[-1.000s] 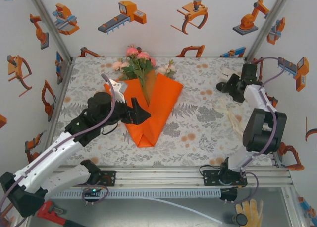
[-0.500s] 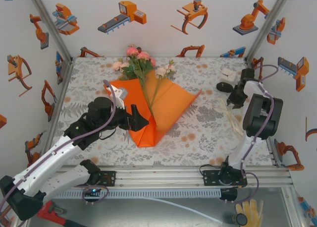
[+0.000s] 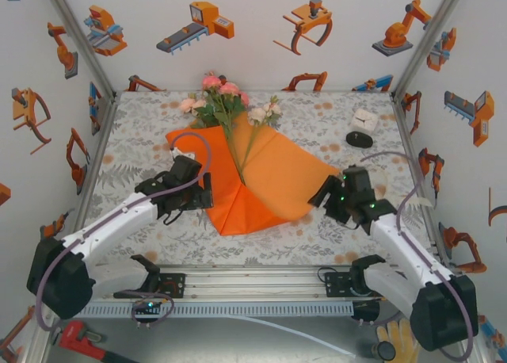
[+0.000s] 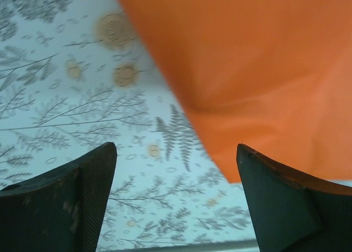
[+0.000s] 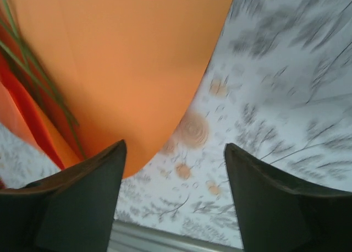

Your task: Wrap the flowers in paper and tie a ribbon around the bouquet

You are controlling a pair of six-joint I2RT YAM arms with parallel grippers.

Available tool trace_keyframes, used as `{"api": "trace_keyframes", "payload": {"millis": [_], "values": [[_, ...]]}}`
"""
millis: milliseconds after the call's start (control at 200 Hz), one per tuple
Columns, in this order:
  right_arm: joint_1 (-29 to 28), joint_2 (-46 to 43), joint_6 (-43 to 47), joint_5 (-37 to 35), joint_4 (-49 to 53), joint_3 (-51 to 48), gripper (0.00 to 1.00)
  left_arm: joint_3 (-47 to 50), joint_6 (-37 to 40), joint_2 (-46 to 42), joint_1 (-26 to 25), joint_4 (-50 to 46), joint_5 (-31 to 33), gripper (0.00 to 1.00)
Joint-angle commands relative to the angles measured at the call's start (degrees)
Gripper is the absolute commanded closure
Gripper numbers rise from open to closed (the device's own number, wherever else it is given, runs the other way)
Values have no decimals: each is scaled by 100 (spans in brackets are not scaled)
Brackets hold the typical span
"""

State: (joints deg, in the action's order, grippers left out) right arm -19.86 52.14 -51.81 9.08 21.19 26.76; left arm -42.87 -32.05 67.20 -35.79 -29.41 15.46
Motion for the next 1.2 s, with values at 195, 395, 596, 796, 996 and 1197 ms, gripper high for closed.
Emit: {"api": "trace_keyframes", "payload": {"millis": [195, 395, 596, 796, 996, 1197], "values": [[-2178, 477, -2424, -559, -1989, -338, 16, 603, -320, 67, 1036, 1445, -1216, 24], [-2822, 1823, -2535, -1144, -2534, 231, 15, 400, -568, 891, 1185, 2082, -2061, 22], [-3108, 2359, -2602, -2127, -2124, 597, 19, 611, -896, 1413, 1141, 3182, -3327, 28], [-3338, 2386, -2447, -2323, -2010, 779, 36, 691, -788, 1781, 1064, 3176, -3399, 34], [-3780, 2641, -1784, -2439, -1867, 1293, 56, 692, -550, 1880, 1007, 2850, -3086, 37], [-3993, 3109, -686, -2647, -1410, 2057, 82, 714, -491, 1950, 1006, 2772, -2889, 37]]}}
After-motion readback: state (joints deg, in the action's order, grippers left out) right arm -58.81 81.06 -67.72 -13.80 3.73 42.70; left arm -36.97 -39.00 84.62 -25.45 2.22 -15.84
